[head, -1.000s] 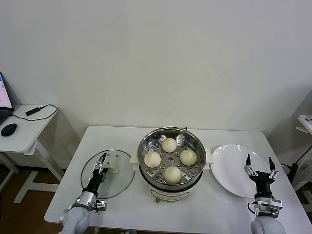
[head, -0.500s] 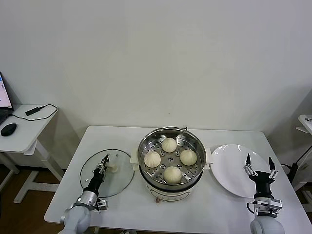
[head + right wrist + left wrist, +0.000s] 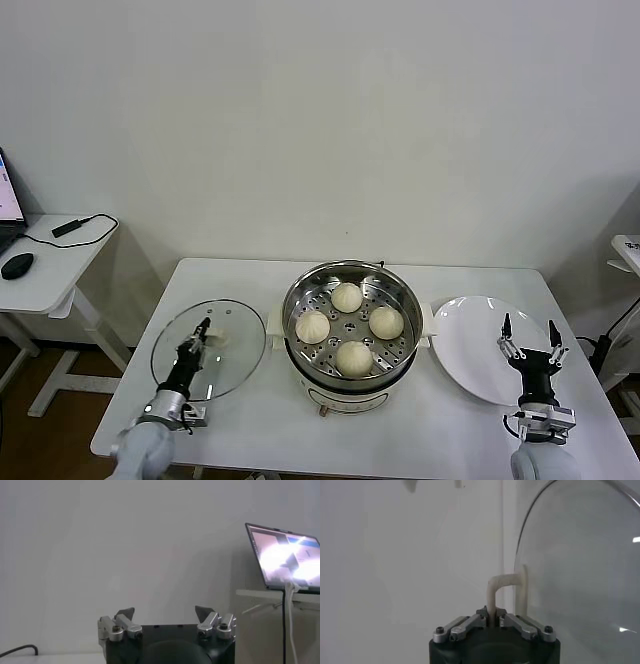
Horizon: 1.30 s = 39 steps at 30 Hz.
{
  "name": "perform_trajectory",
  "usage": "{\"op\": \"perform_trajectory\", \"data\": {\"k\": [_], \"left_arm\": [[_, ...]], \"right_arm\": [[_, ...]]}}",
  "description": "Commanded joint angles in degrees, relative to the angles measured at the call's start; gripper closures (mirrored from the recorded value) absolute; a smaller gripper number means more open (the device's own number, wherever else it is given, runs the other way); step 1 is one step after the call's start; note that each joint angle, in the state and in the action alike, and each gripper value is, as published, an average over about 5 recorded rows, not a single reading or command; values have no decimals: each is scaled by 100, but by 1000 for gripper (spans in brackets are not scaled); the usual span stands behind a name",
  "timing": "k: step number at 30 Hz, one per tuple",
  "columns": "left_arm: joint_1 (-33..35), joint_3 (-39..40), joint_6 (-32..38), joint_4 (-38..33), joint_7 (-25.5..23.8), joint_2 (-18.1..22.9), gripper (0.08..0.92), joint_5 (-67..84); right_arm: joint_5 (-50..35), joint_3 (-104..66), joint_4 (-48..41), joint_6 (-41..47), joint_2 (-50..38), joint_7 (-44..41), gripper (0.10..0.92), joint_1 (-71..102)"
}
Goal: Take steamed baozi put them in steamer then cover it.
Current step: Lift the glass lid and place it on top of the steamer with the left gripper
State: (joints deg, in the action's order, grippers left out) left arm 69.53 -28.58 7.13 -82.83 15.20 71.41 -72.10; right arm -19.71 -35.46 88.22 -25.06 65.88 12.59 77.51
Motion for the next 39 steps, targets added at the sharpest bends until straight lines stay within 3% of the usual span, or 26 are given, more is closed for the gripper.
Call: {"op": "perform_trajectory", "data": {"k": [1,9,16,22,27,34,39], "left_arm": [[514,-560,-529,-2095,-262,-353,813,662],[799,-172,-1336,-4255,-903,-590,813,754],[238,1620,-2428,-5200,-1554,-622,813,638],[-583,3238,-3064,-4665,-1841,-271,813,461],[-1245,4094,-3512,-3938,-2262,39,813,29],[-1727,4444,-3901,-3277,-3272,525,813,-1119],[-1631,4435,-3943,-3050,-3577,712,813,-1588]], "right_arm": [[26,46,-31,19,1,3,203,-88],[119,109,-16,138,6,63,203,-218],[129,91,-26,197,6,96,203,-249],[110,-9,-12,350,23,108,203,-263],[117,-58,-47,403,40,108,203,-334],[138,-76,-125,402,164,96,203,-391],[155,-88,-167,393,208,87,203,-410]]}}
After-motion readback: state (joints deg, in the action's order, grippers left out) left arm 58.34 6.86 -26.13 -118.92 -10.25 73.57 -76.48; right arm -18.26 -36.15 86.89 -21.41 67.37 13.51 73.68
